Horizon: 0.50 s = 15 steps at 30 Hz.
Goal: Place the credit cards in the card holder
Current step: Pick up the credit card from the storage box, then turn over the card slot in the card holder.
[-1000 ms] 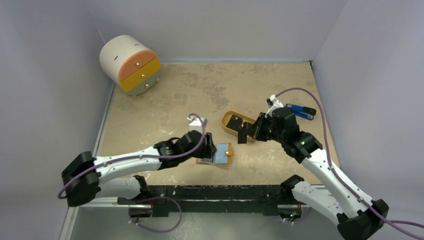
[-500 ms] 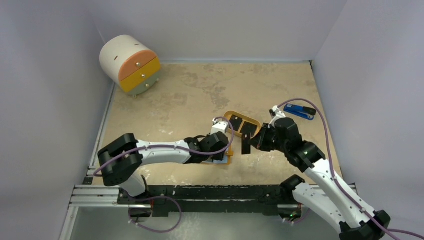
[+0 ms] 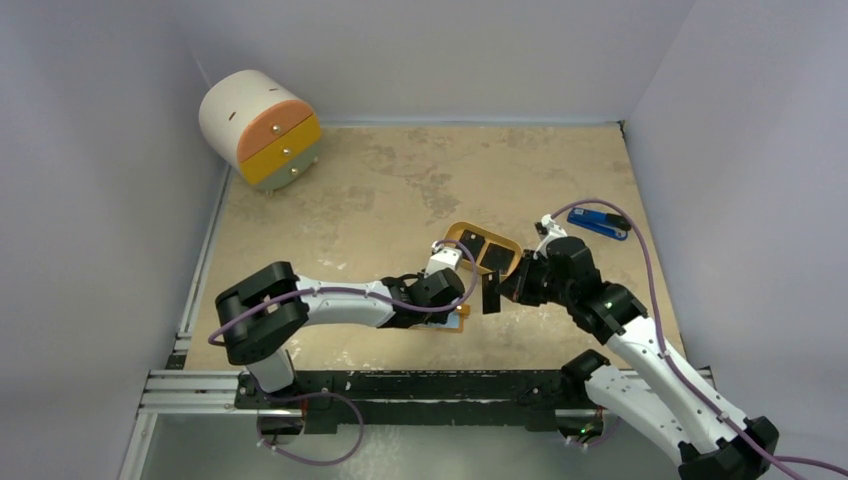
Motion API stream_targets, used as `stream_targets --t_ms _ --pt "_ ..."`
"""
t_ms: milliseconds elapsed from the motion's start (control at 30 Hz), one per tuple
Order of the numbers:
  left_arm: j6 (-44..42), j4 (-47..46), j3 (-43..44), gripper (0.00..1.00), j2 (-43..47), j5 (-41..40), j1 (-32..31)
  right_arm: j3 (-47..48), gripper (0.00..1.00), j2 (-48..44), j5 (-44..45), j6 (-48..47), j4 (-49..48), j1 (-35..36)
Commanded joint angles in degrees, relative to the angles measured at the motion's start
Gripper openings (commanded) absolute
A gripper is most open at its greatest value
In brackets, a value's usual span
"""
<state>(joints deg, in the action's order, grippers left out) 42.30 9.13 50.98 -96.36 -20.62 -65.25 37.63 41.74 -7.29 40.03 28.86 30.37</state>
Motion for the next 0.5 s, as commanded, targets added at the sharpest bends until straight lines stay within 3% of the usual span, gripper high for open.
stream_targets --t_ms 0,267,467 --pt "-0.4 -0.7 0.3 0.29 -2.4 -1.5 -0.1 -0.2 0.00 0.0 -2.2 -0.8 -0.9 0.0" --pt "0.9 -1.0 -1.4 0.01 -1.3 -3.7 -0.1 -3.5 0.00 2.4 -8.8 0.3 -5.9 0.2" --pt "1.9 -1.1 -3.0 0.00 -0.8 -4.7 -0.1 -6.4 0.00 7.4 -15.0 2.8 -11.9 1.5"
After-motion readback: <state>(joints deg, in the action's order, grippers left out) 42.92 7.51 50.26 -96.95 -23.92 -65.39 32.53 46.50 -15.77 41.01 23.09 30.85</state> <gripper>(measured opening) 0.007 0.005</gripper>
